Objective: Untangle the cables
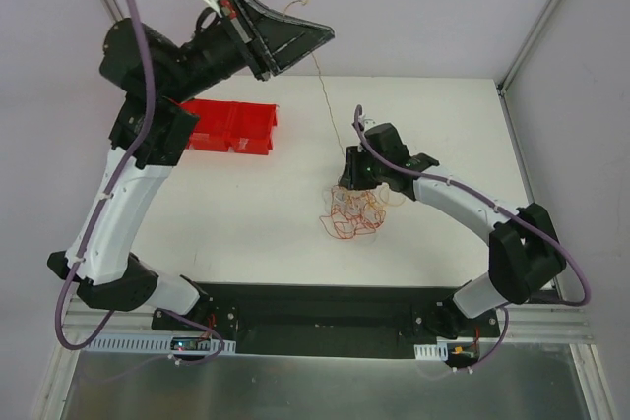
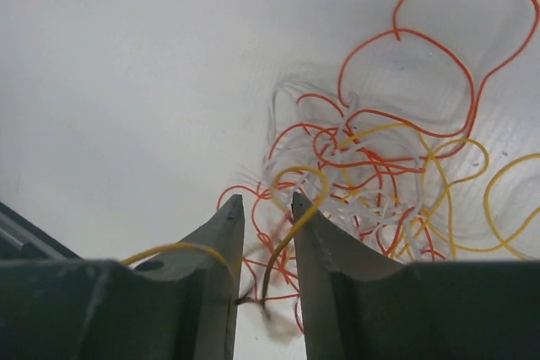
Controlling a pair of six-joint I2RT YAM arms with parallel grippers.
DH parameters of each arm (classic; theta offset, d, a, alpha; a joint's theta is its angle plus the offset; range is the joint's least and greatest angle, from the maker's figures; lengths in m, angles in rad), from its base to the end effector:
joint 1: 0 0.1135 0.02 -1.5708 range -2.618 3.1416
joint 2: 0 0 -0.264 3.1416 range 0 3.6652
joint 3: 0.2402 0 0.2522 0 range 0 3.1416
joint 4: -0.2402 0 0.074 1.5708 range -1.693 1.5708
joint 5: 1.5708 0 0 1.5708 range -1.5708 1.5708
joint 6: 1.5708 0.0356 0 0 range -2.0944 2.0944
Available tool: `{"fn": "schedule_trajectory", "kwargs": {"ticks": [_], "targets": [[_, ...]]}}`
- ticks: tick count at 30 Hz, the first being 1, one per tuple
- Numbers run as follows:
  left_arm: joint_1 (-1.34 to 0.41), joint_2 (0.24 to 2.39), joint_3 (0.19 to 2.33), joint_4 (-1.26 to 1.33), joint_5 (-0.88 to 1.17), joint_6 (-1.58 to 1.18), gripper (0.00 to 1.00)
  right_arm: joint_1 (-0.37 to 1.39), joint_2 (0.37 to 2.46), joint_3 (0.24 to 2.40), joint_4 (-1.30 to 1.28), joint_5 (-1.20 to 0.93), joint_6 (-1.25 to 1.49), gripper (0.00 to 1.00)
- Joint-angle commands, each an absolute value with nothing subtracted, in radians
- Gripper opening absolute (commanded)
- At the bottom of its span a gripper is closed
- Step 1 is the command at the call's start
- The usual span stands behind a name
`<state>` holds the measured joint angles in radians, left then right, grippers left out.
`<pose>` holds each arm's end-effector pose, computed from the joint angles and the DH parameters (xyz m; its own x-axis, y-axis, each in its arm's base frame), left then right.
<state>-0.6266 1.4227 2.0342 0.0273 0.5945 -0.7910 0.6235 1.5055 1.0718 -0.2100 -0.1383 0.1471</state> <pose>0.1748 -0.1512 0.6261 -0.2648 -0.5355 -0.8019 0.9411 0.0378 -0.3360 0.2713 0.2011 0.2629 -0.5799 -0.2382 -0.7791 -0.5892 0.7831 0.1991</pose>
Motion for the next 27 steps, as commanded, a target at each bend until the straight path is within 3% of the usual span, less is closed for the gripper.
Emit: {"fn": "schedule_trajectory", "kwargs": {"ticks": [1,13,20,27], "targets": [[-0.618,1.339,2.192,-0.024,0.484,-0.616,0.0,0.58,1.539,1.059,-0.297,-0.055,0.187,0.32],[-0.618,1.204,2.16,-0.167,0.144,-0.307,0.0,0.373,1.546,0.974,-0.495,0.064,0.261,0.33],[-0.618,1.144,1.959,-0.326,-0.072,-0.291,0.0,0.354,1.488,1.032,-0.549,0.014,0.18,0.38],[-0.617,1.026,1.602,-0.479,-0.386,-0.247,0.0,0.36,1.462,1.049,-0.557,-0.043,0.163,0.39]]}}
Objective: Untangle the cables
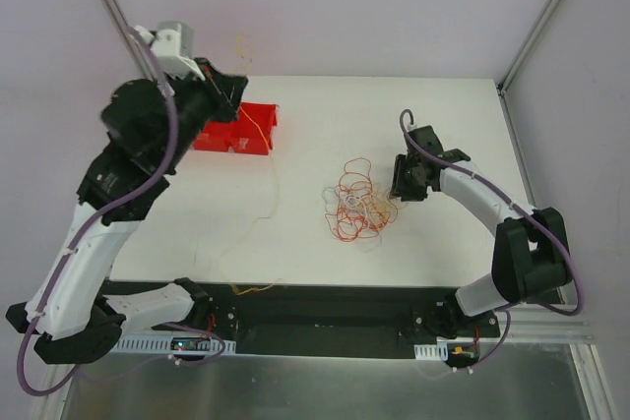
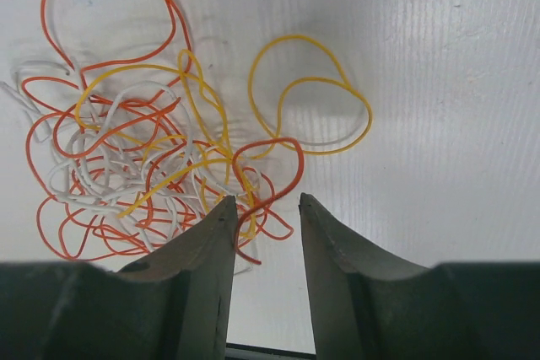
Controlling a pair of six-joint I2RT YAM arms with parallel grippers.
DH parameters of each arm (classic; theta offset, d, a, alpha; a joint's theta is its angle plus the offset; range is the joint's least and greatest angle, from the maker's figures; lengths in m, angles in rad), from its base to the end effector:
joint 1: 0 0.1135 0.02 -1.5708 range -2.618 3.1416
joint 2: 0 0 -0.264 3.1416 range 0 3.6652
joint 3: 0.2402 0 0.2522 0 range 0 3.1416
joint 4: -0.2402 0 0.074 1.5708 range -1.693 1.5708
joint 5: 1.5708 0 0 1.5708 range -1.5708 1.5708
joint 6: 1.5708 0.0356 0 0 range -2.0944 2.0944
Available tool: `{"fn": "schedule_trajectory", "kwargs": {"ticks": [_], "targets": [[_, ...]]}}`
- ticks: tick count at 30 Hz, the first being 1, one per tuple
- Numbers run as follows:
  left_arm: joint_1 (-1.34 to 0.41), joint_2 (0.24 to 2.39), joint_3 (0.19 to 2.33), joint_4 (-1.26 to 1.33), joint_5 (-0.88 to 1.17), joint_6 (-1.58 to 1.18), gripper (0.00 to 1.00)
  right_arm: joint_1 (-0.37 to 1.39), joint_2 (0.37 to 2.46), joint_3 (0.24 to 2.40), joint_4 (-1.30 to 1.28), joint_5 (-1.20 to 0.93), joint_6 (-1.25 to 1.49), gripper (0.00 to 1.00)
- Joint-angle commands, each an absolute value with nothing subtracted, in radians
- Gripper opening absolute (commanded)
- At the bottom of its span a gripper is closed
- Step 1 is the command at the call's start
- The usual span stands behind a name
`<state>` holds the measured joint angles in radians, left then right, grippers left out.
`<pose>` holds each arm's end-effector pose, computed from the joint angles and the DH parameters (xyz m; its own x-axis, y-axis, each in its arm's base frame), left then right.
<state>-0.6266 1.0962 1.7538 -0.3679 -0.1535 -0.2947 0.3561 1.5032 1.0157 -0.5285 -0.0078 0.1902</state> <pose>0.1338 -0.0901 0.5767 0.0876 -0.4178 -0.9043 0.5082 0.7996 -0.3201 0.2852 0.1064 0.2220 -0.8489 -0.1141 -0.5160 -0.1955 0.9750 0.1061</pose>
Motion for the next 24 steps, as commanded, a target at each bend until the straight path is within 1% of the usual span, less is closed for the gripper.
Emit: {"fn": "schedule_trajectory", "kwargs": {"ticks": [1,4,5,10,14,19,21,24], "targets": [[-0.615,1.008,1.541,-0.491,-0.415,-0.247,0.0,0.36,1.463,1.051,-0.557,-0.046,0.163,0.39],[-0.586,0.967,1.392,-0.531,-0.469,-0.282,0.0,0.362,1.473,1.054,-0.56,-0.06,0.163,0.39],[-0.566,0.956,1.337,-0.544,-0.462,-0.311,0.0,0.362,1.476,1.054,-0.557,-0.064,0.164,0.39],[-0.473,0.92,1.203,-0.572,-0.359,-0.416,0.0,0.362,1.476,1.091,-0.607,-0.092,0.16,0.39],[-0.456,0.913,1.189,-0.649,-0.327,-0.457,0.0,0.391,1.433,1.074,-0.601,-0.101,0.155,0.39],[-0.451,0.902,1.224,-0.761,-0.408,-0.425,0.0,0.445,1.433,1.103,-0.609,-0.121,0.127,0.4],[-0.442,0.929,1.223,-0.77,-0.35,-0.407,0.0,0.468,1.442,1.12,-0.611,-0.126,0.112,0.4],[-0.44,1.003,1.181,-0.776,-0.218,-0.468,0.0,0.477,1.454,1.138,-0.62,-0.124,0.101,0.4]]}}
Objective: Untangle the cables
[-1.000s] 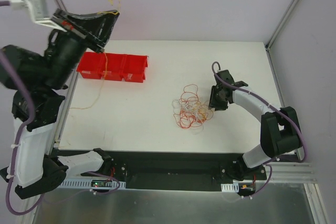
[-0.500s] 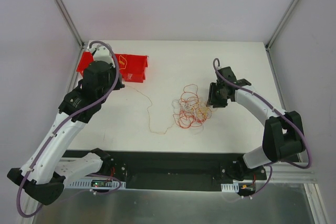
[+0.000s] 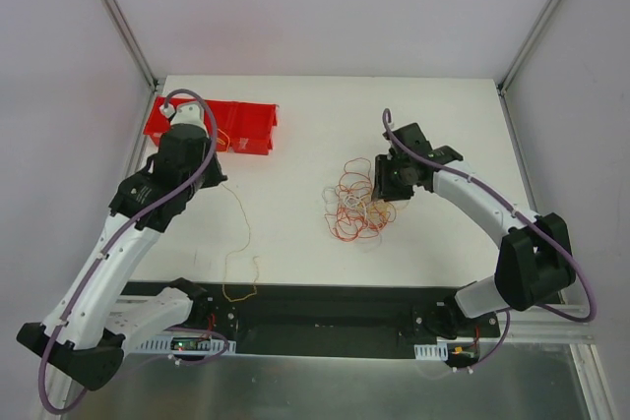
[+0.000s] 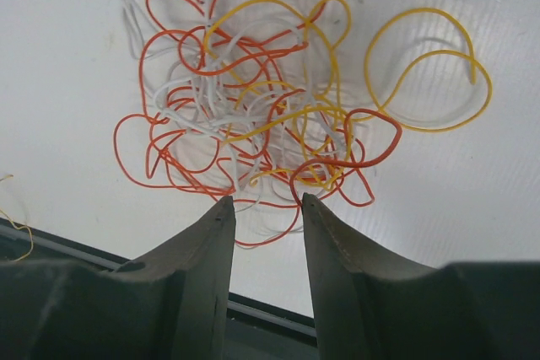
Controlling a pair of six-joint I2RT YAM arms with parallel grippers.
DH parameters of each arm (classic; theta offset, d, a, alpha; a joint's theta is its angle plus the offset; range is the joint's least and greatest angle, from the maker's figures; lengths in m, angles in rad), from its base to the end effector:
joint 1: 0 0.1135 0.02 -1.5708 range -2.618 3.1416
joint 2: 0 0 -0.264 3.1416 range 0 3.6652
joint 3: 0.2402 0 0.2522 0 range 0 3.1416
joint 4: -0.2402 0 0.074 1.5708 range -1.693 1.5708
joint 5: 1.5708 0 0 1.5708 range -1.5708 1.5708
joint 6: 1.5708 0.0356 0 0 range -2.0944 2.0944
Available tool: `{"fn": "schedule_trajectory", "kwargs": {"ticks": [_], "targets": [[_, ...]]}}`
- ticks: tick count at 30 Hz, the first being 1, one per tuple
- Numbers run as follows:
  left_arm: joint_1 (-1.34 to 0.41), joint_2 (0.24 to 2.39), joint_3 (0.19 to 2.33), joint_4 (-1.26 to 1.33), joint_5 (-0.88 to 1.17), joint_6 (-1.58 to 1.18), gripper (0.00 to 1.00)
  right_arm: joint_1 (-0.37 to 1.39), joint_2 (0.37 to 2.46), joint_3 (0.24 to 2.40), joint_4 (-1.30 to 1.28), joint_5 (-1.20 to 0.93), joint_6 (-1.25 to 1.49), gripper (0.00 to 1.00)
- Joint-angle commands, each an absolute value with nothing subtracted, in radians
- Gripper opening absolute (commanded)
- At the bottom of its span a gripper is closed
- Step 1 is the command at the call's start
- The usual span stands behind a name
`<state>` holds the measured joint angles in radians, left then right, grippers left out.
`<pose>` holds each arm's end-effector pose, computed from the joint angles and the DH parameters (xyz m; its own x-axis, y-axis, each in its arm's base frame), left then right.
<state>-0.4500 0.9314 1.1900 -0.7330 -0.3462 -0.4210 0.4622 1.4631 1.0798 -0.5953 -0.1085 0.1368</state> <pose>0.1669 -0.0672 0.3969 -0.4315 -0.2185 -0.8752 -0.0427 0.9741 -0.2221 0.2689 0.1383 0.2492 -0.8036 -0.2488 -0.5407 -0.3915 0.9053 0.1651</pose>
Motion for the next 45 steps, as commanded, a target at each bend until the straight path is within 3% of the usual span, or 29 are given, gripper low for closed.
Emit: {"fn": "schedule_trajectory", "kwargs": {"ticks": [1,8,16,32,36,41,45], "targets": [[-0.44,1.037,1.172,-0.773,-0.177,-0.48,0.0,0.479,1.454,1.14,-0.621,-0.121,0.101,0.41],[-0.437,1.302,1.414,-0.753,-0.129,-0.496,0.0,0.479,1.453,1.16,-0.646,-0.107,0.074,0.41],[-0.428,1.376,1.626,-0.712,-0.161,-0.391,0.0,0.479,1.425,1.14,-0.657,-0.127,0.08,0.41],[-0.407,1.157,1.234,-0.48,-0.089,-0.57,0.0,0.58,1.451,1.212,-0.608,-0.411,0.006,0.59],[-0.407,1.157,1.088,-0.46,-0.086,-0.718,0.0,0.696,1.463,1.19,-0.478,-0.5,-0.045,0.62],[-0.405,1.146,0.888,-0.348,-0.11,-0.859,0.0,0.773,1.511,1.007,-0.048,-0.554,0.263,0.63],[-0.405,1.14,0.812,-0.333,-0.109,-0.939,0.0,0.848,1.571,0.997,0.015,-0.461,0.223,0.64]]}}
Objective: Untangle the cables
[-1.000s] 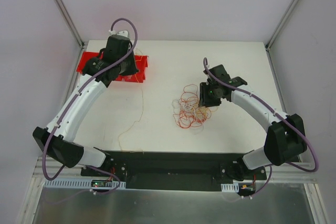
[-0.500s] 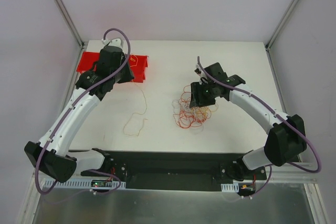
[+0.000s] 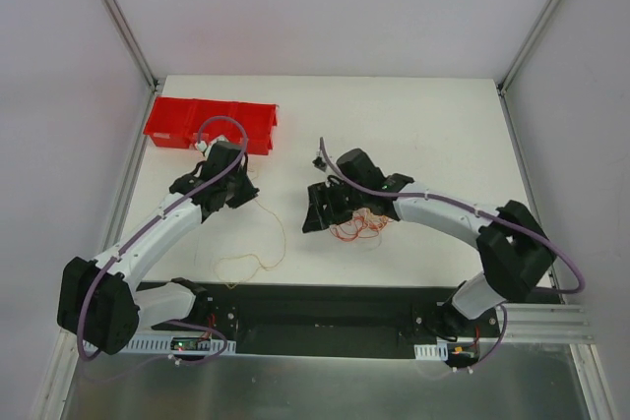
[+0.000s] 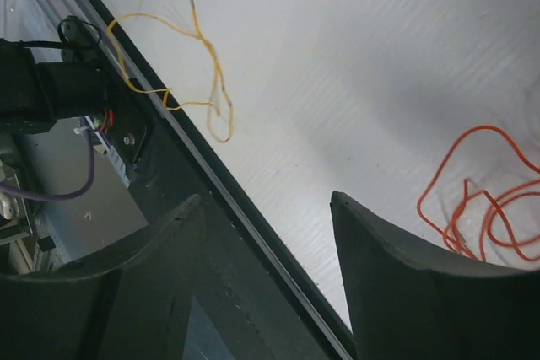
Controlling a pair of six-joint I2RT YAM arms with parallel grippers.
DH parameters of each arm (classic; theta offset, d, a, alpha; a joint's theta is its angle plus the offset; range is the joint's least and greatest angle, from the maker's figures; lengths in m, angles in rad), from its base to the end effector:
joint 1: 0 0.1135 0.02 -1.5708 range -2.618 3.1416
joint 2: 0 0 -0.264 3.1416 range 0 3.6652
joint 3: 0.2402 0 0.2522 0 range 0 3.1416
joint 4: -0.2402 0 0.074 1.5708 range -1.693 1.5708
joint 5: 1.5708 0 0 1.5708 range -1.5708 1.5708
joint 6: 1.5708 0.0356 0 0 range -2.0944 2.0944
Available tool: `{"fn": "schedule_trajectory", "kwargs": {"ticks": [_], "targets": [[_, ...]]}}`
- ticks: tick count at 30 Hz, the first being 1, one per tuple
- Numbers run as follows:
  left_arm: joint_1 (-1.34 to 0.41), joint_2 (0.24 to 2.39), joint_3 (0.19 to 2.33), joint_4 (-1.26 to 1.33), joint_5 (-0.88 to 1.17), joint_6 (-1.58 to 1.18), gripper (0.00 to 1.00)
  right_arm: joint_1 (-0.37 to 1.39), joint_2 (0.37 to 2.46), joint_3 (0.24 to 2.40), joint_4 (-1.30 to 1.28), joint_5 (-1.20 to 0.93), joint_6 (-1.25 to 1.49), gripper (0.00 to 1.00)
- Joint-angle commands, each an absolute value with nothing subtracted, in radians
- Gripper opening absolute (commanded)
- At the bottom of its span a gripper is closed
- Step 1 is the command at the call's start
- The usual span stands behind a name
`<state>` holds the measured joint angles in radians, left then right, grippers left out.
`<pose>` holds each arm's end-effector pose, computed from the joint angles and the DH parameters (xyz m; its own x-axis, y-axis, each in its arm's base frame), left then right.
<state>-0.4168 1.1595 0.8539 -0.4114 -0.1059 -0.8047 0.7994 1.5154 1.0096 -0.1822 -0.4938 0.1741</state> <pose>0.2288 -0.0972 0.2671 -0.6542 -0.4940 -0.5727 -0.2044 0.8445 -0.4950 0.2180 0.2484 0.2440 -0.5896 -0.3875 -0.7087 -0.7965 0.4249 0.4302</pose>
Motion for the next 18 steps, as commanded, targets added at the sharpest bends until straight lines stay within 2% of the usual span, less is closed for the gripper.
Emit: {"fn": "schedule_trajectory", "kwargs": {"ticks": [1,8,14,18], "targets": [[-0.405,1.137,0.807,-0.331,-0.106,-0.949,0.0,0.853,1.584,1.009,0.017,-0.44,0.203,0.64],[-0.405,1.137,0.839,-0.331,-0.071,-0.962,0.0,0.883,1.632,1.04,0.118,-0.538,0.193,0.65],[-0.405,1.135,0.893,-0.325,-0.023,-1.014,0.0,0.92,1.727,1.09,0.156,-0.442,0.264,0.64],[-0.405,1.14,0.934,-0.322,-0.005,-1.026,0.0,0.927,1.778,1.141,0.149,-0.385,0.313,0.59]]}}
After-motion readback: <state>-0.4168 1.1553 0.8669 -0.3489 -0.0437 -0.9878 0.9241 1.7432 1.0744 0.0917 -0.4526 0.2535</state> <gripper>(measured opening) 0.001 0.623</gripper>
